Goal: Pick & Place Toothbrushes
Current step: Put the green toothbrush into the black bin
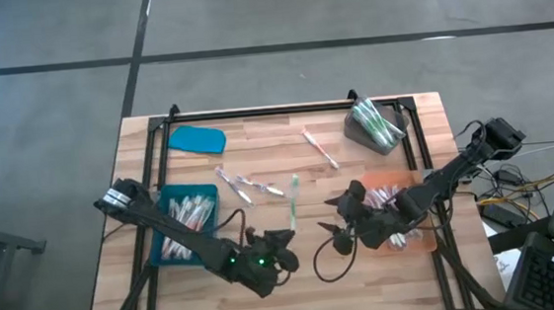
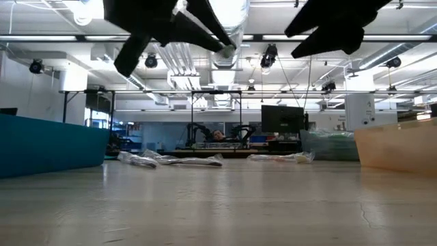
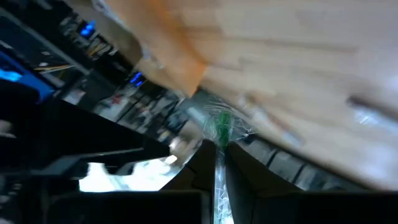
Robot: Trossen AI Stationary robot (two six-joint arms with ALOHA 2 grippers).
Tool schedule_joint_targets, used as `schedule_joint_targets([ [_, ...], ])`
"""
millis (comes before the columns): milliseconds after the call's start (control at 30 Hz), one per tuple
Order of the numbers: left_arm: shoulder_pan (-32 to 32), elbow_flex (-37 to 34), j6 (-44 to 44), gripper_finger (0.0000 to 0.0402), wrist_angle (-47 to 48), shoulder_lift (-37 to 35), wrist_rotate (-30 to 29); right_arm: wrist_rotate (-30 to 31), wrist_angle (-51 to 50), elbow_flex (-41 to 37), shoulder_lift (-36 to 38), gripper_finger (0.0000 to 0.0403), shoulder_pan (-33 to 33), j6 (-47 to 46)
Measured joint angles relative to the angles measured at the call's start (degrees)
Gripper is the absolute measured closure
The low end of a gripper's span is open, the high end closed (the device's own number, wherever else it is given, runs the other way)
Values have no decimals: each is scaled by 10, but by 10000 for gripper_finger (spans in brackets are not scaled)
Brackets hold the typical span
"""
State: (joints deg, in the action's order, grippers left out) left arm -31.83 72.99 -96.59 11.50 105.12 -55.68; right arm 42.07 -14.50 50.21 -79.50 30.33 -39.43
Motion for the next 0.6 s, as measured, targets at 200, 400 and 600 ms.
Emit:
schedule_joint_targets([
  [200, 2, -34, -87, 380, -81, 0, -20, 4, 71, 0, -1, 85, -21, 7],
  [400, 6, -37, -116, 380, -145, 1, -21, 4, 98, -1, -1, 65, -59, 3],
  [600, 22, -37, -148, 380, -196, 25, -16, -32, 125, -1, -1, 55, -89, -6],
])
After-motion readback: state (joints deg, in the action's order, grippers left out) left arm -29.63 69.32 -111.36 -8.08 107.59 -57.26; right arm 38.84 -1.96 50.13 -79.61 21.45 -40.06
